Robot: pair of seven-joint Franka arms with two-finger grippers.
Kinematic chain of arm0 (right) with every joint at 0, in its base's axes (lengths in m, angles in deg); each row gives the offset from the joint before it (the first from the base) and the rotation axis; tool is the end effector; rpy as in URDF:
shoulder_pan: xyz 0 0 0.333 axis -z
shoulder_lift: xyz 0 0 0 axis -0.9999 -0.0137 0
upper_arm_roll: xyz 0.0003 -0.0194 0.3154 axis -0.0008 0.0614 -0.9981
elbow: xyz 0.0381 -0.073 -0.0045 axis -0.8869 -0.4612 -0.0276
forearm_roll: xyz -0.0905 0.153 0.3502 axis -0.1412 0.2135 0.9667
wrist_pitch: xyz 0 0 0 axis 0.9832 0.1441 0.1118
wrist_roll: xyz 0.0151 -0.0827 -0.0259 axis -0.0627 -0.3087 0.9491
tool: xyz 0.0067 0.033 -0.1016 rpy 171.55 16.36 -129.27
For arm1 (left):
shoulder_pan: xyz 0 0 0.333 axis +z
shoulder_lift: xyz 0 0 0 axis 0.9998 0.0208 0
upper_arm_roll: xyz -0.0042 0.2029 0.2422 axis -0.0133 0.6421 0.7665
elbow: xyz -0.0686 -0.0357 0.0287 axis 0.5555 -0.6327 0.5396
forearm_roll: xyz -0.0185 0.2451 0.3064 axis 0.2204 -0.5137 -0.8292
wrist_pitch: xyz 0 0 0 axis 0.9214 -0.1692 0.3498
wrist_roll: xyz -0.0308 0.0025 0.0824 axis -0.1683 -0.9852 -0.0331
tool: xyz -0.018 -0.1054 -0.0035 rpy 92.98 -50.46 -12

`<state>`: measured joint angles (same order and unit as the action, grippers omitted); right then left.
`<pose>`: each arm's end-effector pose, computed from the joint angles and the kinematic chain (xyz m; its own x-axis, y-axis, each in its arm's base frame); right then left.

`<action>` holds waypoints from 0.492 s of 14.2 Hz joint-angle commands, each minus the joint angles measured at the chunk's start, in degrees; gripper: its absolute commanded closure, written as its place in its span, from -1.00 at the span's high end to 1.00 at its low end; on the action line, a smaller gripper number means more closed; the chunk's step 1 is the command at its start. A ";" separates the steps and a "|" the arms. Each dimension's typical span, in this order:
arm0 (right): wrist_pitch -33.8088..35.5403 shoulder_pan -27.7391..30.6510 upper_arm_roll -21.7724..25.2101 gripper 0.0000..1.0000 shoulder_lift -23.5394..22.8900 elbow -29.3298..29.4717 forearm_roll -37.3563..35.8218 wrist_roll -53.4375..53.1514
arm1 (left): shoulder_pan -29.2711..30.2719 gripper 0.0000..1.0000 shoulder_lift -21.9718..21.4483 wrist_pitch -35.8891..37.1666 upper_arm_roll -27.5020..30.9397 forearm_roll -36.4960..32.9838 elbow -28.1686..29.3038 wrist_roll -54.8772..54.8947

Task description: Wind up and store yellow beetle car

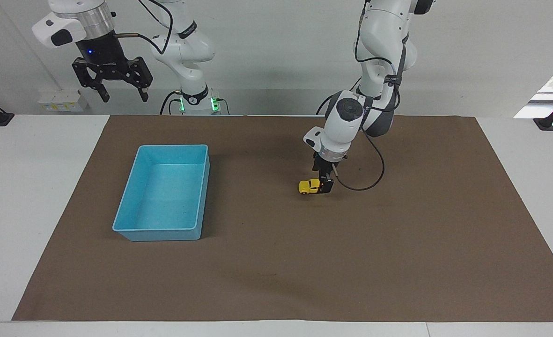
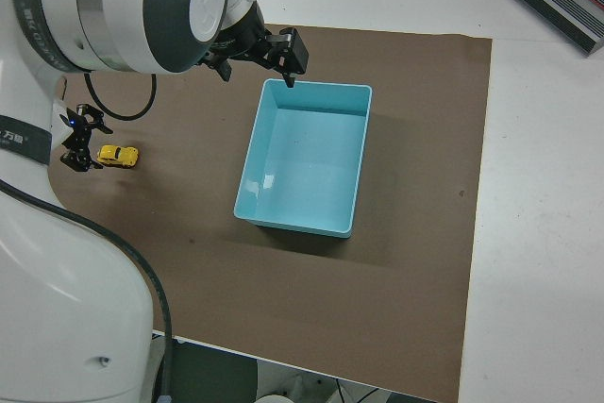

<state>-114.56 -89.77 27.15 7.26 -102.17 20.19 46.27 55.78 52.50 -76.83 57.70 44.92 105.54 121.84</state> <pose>0.5210 0.0022 0.6965 0.9981 -0.0159 0.0589 -0.0153 -0.9998 -0.0102 0.4919 -0.3151 0.3251 0.0310 -0.9908 0.1319 -0.9994 -0.0328 -0.0120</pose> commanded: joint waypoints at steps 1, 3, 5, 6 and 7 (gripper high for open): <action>0.60 0.29 -0.06 1.00 0.49 -0.02 0.30 -0.66 | -2.21 1.00 -1.38 -2.50 1.49 0.45 2.79 -0.85; 0.51 0.29 -0.06 1.00 0.49 -0.02 0.30 -0.66 | -3.26 0.90 -1.56 -2.15 1.58 0.18 3.23 -4.26; 0.51 0.29 -0.06 1.00 0.49 -0.19 0.30 -0.66 | -3.62 0.87 -1.65 -2.06 1.58 -0.69 3.49 -4.63; 0.51 0.29 -0.06 1.00 0.49 -0.02 0.30 -0.66 | -3.62 0.87 -1.47 -2.15 1.58 -0.78 3.67 -4.63; 0.51 0.29 -0.06 1.00 0.49 -0.02 0.30 -0.66 | -3.62 0.83 -1.39 -2.41 1.58 -1.05 3.67 -4.72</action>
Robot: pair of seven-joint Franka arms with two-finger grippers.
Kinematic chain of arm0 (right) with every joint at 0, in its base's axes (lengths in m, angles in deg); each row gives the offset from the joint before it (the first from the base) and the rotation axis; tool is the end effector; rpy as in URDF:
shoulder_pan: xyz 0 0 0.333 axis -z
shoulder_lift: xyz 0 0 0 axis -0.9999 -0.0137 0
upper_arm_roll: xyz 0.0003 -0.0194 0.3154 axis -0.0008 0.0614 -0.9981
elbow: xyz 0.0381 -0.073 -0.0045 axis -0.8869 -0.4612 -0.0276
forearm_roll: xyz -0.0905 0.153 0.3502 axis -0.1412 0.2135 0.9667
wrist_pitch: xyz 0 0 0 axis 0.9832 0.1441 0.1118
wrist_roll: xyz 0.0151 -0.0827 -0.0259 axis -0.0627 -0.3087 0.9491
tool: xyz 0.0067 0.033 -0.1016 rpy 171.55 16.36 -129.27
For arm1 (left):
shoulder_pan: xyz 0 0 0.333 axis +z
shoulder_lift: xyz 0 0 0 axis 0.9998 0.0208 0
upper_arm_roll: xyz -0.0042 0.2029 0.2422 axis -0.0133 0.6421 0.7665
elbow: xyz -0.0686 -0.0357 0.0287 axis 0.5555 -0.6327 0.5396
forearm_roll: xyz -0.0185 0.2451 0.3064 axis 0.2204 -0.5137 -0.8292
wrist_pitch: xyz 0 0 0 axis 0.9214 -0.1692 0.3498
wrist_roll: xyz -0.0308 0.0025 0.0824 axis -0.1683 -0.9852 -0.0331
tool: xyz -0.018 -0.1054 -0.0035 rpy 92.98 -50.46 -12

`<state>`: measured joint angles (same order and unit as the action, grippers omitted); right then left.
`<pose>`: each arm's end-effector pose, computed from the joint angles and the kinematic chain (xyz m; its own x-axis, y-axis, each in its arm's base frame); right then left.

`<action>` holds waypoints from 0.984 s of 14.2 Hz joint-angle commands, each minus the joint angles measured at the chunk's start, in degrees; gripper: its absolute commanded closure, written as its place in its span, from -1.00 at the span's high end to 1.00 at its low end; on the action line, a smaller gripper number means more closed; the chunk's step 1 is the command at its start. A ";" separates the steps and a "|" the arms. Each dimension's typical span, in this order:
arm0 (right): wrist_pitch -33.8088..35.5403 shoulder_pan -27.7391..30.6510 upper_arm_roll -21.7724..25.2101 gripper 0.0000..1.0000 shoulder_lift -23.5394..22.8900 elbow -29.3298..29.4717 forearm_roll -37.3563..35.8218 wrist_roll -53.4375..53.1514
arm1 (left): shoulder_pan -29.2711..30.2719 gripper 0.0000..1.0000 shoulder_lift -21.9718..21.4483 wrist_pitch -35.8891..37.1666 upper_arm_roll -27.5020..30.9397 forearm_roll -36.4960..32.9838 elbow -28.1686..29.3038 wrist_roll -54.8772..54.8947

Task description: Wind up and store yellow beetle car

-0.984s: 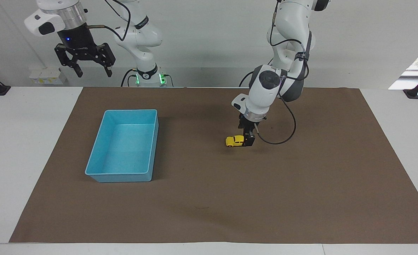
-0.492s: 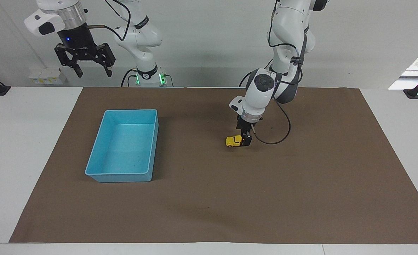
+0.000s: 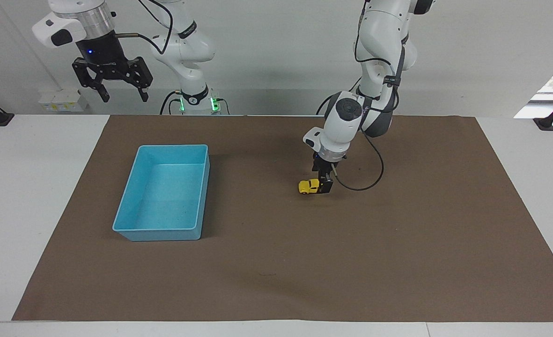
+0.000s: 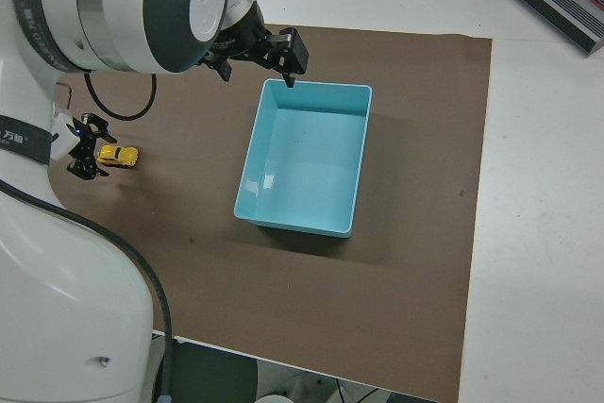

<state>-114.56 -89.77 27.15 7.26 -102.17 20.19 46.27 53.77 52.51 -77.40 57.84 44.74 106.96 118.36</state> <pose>0.5210 0.0022 0.6965 0.9981 -0.0159 0.0589 -0.0153 -0.9998 -0.0102 0.4761 -0.3271 0.3152 0.0596 -0.9910 0.1201 -0.9982 -0.0593 0.0056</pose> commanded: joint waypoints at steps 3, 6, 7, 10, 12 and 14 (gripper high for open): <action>0.51 0.29 -0.06 1.00 0.49 -0.02 0.30 -0.67 | -1.62 0.17 -1.47 -1.23 1.44 -2.36 2.42 -1.16; 0.51 0.29 -0.06 1.00 0.49 -0.02 0.30 -0.67 | -0.74 -1.00 -1.47 0.00 1.44 -4.65 2.42 -0.99; 0.60 0.29 -0.06 1.00 0.49 -0.02 0.30 -0.67 | -0.65 -1.00 -1.56 0.09 1.44 -4.65 2.42 -0.72; 0.51 0.29 -0.06 1.00 0.49 -0.02 0.30 -0.67 | 0.31 -1.00 -1.47 0.09 1.44 -4.74 2.42 0.15; 0.51 0.29 -0.06 1.00 0.49 -0.02 0.30 -0.67 | 1.36 -1.00 -1.56 0.35 1.53 -4.74 2.60 2.08; 0.51 0.29 -0.06 1.00 0.49 -0.02 0.30 -0.67 | 2.69 -1.00 -1.56 0.35 1.53 -4.74 2.86 4.19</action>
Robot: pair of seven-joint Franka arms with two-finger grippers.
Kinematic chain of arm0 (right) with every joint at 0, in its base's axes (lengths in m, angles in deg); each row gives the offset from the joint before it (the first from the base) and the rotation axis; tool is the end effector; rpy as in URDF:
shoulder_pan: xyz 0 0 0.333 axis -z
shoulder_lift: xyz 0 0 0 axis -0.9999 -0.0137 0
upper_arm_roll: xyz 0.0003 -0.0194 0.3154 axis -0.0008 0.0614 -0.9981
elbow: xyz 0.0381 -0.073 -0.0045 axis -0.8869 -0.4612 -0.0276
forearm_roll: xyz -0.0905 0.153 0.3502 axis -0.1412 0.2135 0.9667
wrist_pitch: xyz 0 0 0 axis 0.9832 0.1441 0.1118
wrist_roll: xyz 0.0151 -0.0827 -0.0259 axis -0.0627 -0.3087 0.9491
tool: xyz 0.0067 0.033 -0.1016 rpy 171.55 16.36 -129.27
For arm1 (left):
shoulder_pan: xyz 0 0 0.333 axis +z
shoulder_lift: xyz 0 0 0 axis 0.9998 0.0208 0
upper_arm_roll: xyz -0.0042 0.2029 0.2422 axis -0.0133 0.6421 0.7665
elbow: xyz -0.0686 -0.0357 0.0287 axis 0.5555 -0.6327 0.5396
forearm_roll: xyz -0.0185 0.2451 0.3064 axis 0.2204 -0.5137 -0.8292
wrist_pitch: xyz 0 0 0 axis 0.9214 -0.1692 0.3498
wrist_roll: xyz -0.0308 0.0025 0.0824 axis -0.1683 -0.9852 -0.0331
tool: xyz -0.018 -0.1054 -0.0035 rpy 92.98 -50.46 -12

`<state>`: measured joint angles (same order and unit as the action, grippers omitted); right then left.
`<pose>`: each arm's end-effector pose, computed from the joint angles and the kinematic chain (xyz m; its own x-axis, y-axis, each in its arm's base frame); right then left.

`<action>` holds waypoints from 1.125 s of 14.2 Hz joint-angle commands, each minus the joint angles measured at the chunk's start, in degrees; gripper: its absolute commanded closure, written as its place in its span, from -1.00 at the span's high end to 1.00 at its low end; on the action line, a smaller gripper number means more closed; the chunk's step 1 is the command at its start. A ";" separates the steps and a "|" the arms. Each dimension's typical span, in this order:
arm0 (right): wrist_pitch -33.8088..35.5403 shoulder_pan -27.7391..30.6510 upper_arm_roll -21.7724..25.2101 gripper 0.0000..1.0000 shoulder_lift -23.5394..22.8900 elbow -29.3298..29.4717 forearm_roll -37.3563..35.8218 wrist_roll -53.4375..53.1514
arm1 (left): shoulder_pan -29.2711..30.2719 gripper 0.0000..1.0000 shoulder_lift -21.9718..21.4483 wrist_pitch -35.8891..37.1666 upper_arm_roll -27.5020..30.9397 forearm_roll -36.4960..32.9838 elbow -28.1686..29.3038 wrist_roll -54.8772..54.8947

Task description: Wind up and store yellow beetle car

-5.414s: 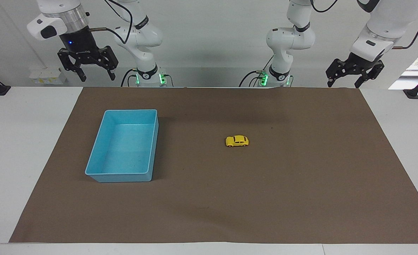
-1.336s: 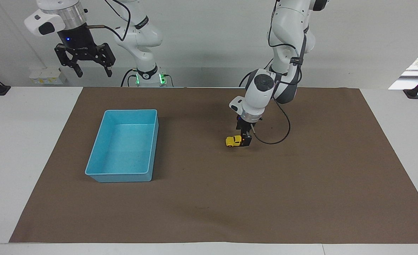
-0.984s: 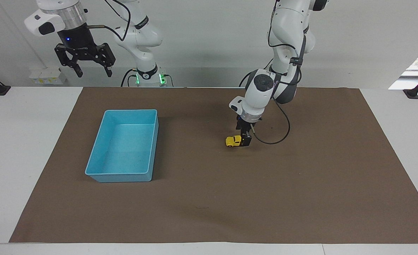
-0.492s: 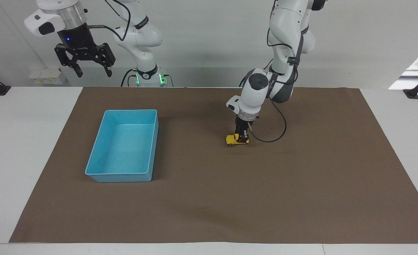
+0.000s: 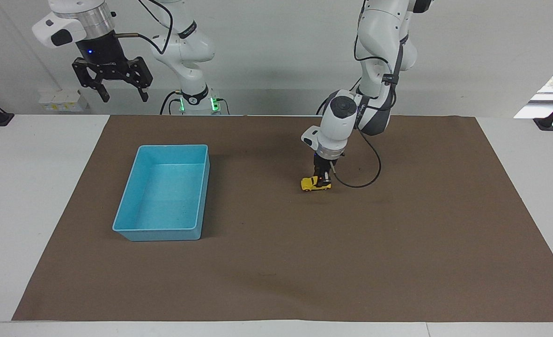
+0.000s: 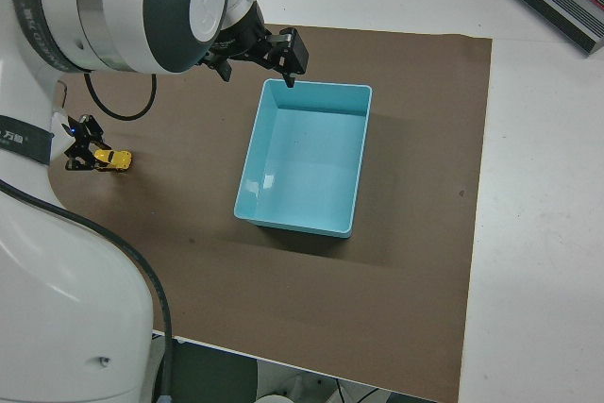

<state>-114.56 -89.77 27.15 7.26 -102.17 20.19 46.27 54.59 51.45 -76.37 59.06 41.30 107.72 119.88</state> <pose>0.5210 0.0022 0.6965 0.9981 -0.0159 0.0589 -0.0153 -0.9998 -0.0102 0.4827 -0.3069 0.3185 0.0238 -0.9969 0.0756 -0.9996 -0.0249 -0.0135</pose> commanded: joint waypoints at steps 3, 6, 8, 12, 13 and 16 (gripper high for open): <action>0.51 0.29 -0.06 1.00 0.49 -0.02 0.30 -0.67 | 4.08 -1.00 -0.51 -0.68 0.30 -1.39 2.72 5.84; 0.51 0.29 -0.06 1.00 0.49 -0.02 0.30 -0.67 | 6.80 -1.00 -0.42 -0.68 0.30 -1.39 2.90 8.39; 0.51 0.29 -0.06 1.00 0.49 -0.02 0.30 -0.67 | 8.81 -1.00 -0.42 -0.68 0.30 -1.39 3.07 10.93; 0.60 0.29 -0.06 1.00 0.49 -0.02 0.30 -0.67 | 11.54 -1.00 -0.42 -0.68 0.30 -1.39 3.42 15.50; 0.51 0.29 -0.06 1.00 0.49 -0.02 0.30 -0.67 | 11.81 -1.00 -0.42 -0.68 0.30 -1.39 3.60 16.65; 0.77 0.29 -0.15 1.00 0.49 -0.19 0.30 -0.67 | 14.27 -1.00 -0.33 -0.77 0.30 -1.39 3.60 20.51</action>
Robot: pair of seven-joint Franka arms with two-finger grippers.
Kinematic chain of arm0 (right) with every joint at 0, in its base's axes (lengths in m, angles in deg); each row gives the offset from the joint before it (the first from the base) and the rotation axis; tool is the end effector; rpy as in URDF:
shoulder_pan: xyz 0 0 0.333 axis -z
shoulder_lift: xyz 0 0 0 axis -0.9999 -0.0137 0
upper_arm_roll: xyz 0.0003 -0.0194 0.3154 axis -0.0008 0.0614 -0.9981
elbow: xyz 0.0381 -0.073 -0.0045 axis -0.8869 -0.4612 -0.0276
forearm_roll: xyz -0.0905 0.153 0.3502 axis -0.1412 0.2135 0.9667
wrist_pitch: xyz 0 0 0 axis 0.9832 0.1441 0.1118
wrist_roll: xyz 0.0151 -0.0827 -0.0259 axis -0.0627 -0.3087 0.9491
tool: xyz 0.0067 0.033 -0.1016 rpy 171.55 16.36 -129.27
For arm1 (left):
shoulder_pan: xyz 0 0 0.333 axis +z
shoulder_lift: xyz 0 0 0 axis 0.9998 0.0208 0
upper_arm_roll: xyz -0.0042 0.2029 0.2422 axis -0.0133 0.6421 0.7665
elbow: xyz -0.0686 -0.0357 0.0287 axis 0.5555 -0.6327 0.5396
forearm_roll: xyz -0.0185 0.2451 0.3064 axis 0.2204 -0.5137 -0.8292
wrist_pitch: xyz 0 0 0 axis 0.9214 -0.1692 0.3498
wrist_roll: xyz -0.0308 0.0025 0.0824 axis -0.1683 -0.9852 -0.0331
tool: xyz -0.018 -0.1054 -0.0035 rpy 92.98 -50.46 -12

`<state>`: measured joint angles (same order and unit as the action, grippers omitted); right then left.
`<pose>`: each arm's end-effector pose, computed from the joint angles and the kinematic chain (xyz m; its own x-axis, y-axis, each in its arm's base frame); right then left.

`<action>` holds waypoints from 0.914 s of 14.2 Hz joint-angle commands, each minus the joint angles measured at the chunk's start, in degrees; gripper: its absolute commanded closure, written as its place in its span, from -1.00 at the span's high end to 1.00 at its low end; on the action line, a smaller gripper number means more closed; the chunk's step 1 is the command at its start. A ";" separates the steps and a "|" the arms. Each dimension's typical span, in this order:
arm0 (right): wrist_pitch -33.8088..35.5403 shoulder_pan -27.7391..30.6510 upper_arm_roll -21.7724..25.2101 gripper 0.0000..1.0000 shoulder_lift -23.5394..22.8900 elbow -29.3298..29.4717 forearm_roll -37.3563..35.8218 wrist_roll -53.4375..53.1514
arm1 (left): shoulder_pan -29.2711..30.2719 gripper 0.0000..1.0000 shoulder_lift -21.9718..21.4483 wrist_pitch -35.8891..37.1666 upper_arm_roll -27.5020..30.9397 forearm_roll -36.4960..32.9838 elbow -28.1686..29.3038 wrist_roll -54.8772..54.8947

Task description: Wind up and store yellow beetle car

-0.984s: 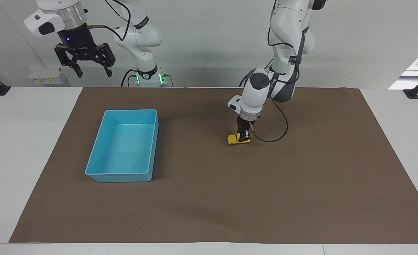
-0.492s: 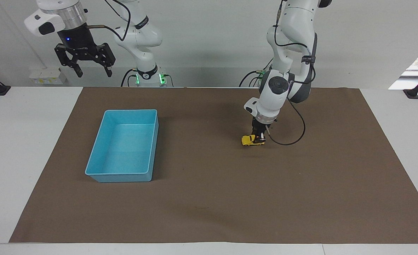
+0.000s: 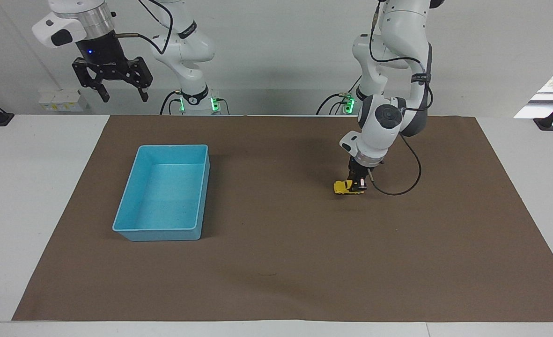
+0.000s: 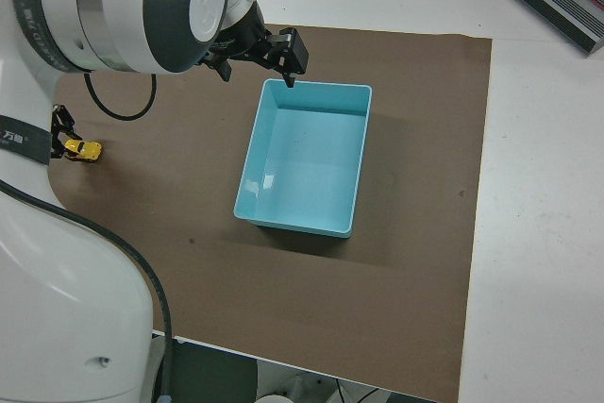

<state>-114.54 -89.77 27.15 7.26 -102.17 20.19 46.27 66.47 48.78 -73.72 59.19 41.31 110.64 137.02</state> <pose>0.5210 0.0022 0.6965 0.9982 -0.0159 0.0586 -0.0153 -0.9998 -0.0102 0.5170 -0.1932 0.3188 -0.0654 -0.9962 0.0579 -0.9977 0.0663 0.0144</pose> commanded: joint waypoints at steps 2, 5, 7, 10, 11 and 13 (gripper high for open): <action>0.75 0.29 -0.06 1.00 0.49 -0.19 0.30 -0.67 | 4.49 -1.00 2.43 -3.42 0.17 -1.48 0.68 5.83; 0.67 0.29 -0.06 1.00 0.57 -0.19 0.30 -0.67 | 6.07 -1.00 2.51 -3.42 0.17 -1.48 0.68 7.51; 0.75 0.29 -0.06 1.00 0.49 -0.19 0.30 -0.67 | 6.08 -0.78 2.43 -3.16 0.17 -1.39 0.42 7.34; 0.75 0.29 -0.06 1.00 0.49 -0.02 0.30 -0.67 | 6.07 1.00 0.94 5.06 0.26 -1.39 -3.26 7.16; 0.84 0.29 -0.06 1.00 0.57 -0.19 0.30 -0.67 | 6.25 1.00 -0.11 8.58 0.35 -1.39 -5.28 6.90; 0.84 0.29 -0.06 1.00 0.57 -0.19 0.30 -0.67 | 7.65 1.00 -1.87 13.52 0.52 -1.39 -9.15 3.58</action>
<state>-114.48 -89.77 27.18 7.26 -102.17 20.19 46.27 72.18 48.81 -66.17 59.91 40.99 105.78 142.82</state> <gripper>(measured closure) 0.000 0.110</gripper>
